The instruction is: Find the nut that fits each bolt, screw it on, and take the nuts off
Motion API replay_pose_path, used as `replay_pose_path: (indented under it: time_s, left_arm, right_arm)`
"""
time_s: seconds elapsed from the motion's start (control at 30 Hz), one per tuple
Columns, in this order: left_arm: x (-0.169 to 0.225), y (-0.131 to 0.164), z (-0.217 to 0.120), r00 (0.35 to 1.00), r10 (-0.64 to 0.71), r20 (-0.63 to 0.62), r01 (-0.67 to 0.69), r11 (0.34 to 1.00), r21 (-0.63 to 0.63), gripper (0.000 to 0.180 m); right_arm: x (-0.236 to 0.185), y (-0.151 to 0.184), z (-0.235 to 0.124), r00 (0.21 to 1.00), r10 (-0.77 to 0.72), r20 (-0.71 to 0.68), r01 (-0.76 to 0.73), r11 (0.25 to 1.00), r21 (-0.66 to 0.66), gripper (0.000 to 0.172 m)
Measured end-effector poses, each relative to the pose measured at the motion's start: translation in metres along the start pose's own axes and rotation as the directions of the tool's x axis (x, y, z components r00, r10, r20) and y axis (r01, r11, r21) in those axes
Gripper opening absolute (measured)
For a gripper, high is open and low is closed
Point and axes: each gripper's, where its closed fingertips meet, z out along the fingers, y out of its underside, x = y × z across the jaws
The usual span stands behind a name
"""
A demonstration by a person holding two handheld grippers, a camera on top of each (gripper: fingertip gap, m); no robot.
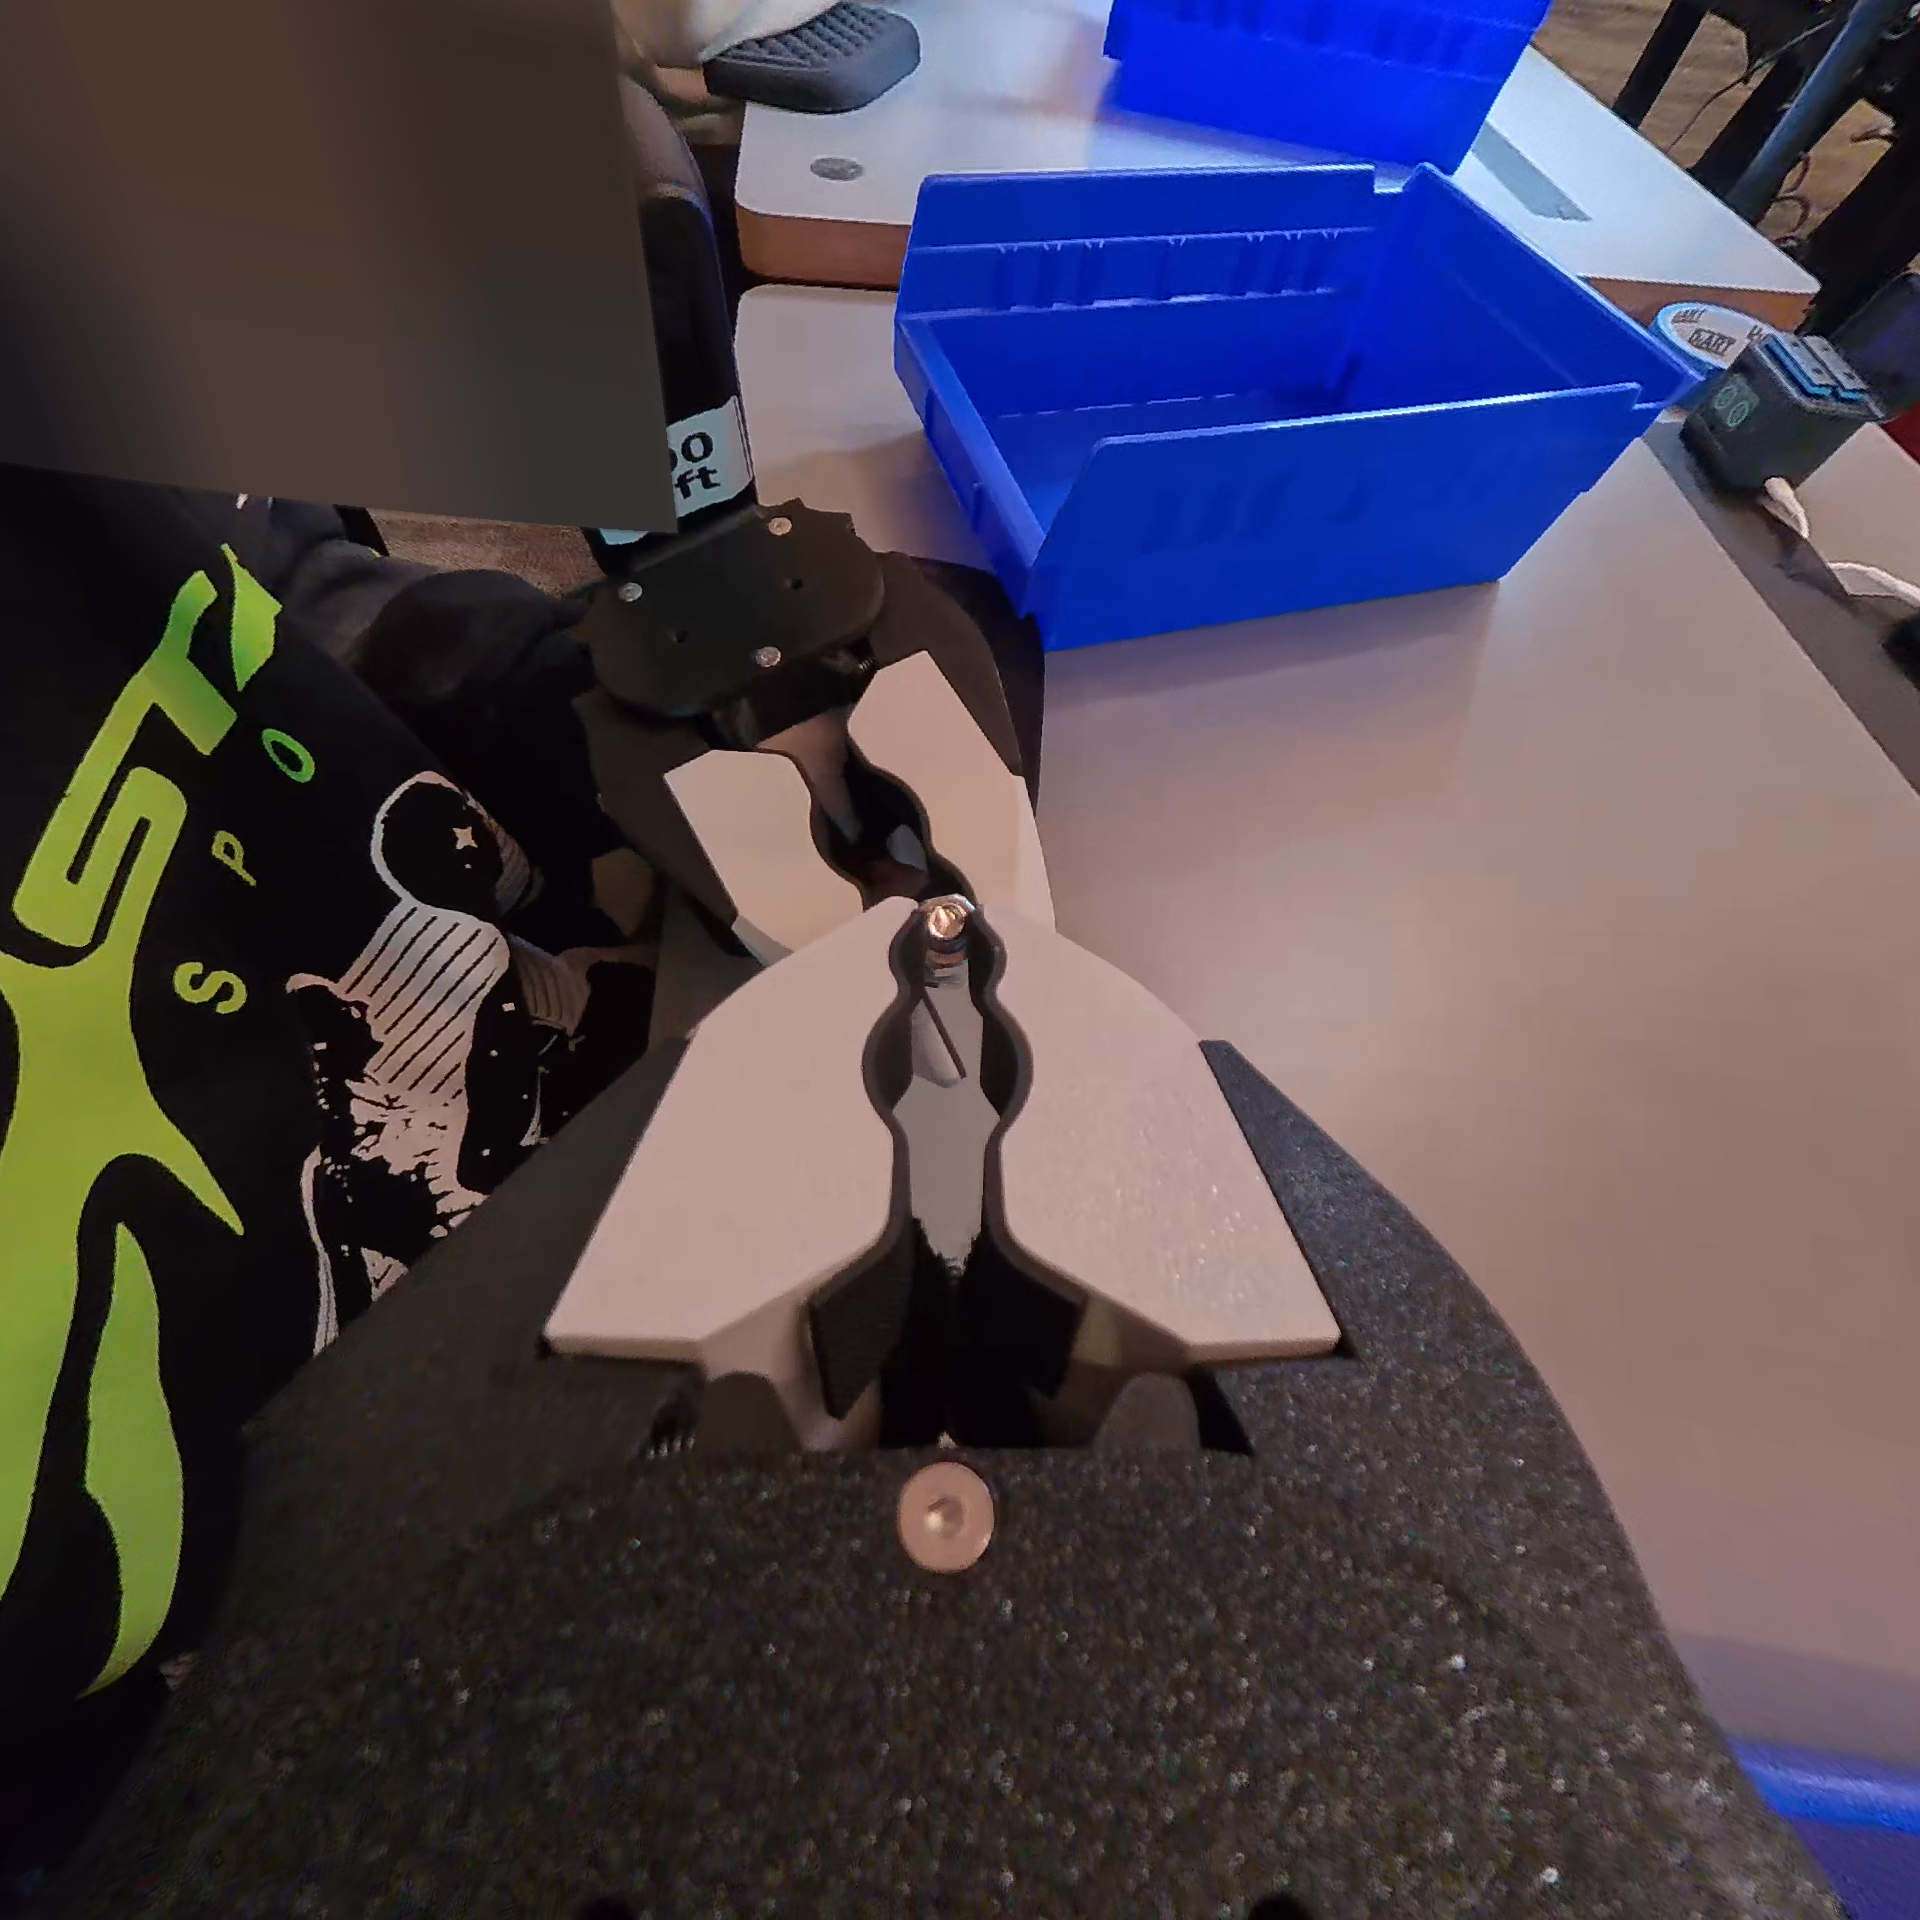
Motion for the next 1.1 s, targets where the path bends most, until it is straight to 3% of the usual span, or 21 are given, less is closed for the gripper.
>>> replay_pose_path:
  time_s: [0.23,0.33,0.43,0.57,0.8,0.87,0.93,1.1]
  left_arm:
    - [0.001,-0.001,-0.001,0.999,-0.042,-0.027,0.042,0.999,0.009,0.015]
    - [0.001,-0.005,-0.004,0.992,-0.11,-0.067,0.113,0.993,0.045,0.015]
    - [0.001,-0.008,-0.006,0.983,-0.156,-0.099,0.163,0.984,0.069,0.015]
    - [0.004,-0.007,-0.006,0.982,-0.148,-0.117,0.156,0.986,0.063,0.015]
    - [0.001,-0.011,-0.009,0.972,-0.19,-0.137,0.203,0.975,0.09,0.015]
    - [0.002,-0.014,-0.011,0.968,-0.199,-0.156,0.217,0.97,0.11,0.015]
    - [0.002,-0.013,-0.011,0.967,-0.202,-0.154,0.22,0.97,0.108,0.015]
    - [0.001,-0.013,-0.01,0.967,-0.205,-0.152,0.222,0.97,0.104,0.015]
  right_arm:
    - [0.001,-0.002,0.001,1.0,0.003,0.0,-0.003,0.999,0.046,0.011]
    - [0.002,-0.012,0.002,0.999,0.045,-0.019,-0.04,0.977,0.209,0.038]
    - [0.004,-0.014,0.009,0.991,0.131,-0.027,-0.113,0.929,0.353,0.046]
    - [0.013,-0.012,0.016,0.977,0.202,-0.062,-0.156,0.89,0.429,0.042]
    - [0.013,-0.008,0.002,0.982,0.176,-0.068,-0.129,0.888,0.442,0.035]
    - [0.028,0.001,-0.011,0.961,0.229,-0.156,-0.138,0.883,0.449,0.013]
    - [0.037,0.009,-0.021,0.945,0.259,-0.199,-0.144,0.877,0.458,0.01]
    - [0.024,0.001,-0.02,0.964,0.23,-0.13,-0.141,0.863,0.485,0.015]
